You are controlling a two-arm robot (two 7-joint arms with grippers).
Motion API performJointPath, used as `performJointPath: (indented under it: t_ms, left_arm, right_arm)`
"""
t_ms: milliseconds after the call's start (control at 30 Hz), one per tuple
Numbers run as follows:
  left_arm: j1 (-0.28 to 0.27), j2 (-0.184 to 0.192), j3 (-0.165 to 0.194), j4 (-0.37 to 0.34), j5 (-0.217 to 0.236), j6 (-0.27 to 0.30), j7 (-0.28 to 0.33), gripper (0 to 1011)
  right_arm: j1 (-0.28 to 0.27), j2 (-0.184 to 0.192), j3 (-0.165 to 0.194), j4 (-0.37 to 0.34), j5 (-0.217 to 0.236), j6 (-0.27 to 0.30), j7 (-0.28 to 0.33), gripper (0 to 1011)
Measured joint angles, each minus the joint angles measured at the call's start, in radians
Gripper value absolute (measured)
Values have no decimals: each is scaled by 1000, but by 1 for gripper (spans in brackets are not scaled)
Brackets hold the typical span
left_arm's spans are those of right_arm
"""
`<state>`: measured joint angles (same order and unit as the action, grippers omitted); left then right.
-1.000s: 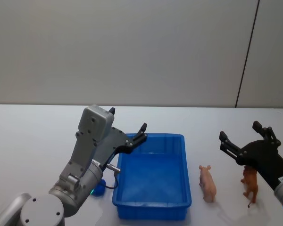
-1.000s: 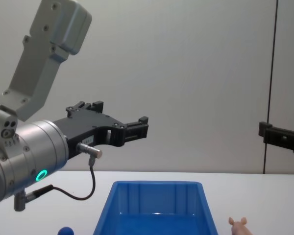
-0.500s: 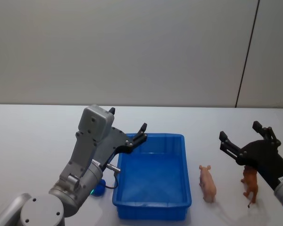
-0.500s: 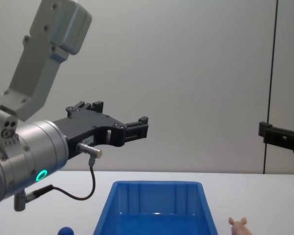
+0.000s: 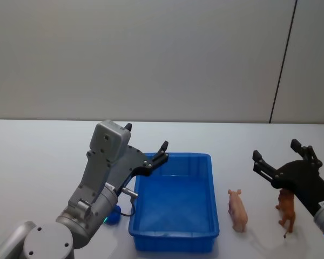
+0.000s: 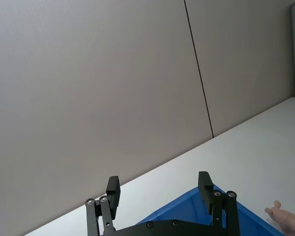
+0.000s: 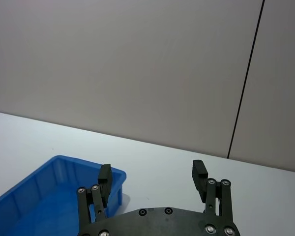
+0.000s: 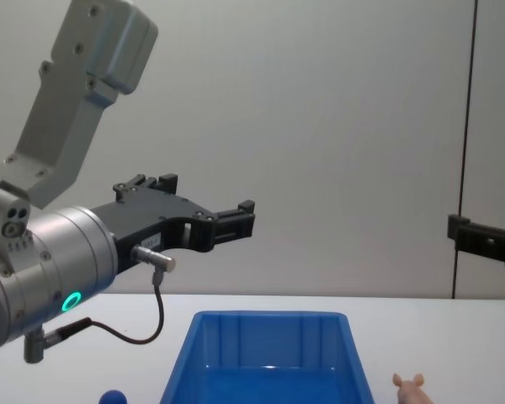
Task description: Pick up the two dolls from the table and place them into the box.
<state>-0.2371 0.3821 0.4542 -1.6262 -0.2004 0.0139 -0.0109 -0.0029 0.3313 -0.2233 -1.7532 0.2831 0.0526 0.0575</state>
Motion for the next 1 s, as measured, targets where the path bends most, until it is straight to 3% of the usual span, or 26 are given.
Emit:
performJointPath:
  t_ms: [1000]
  left_arm:
    - [0, 0, 0, 0, 0, 0, 0, 1001]
  right_arm:
    - [35, -37, 10, 131, -51, 201, -145, 1001]
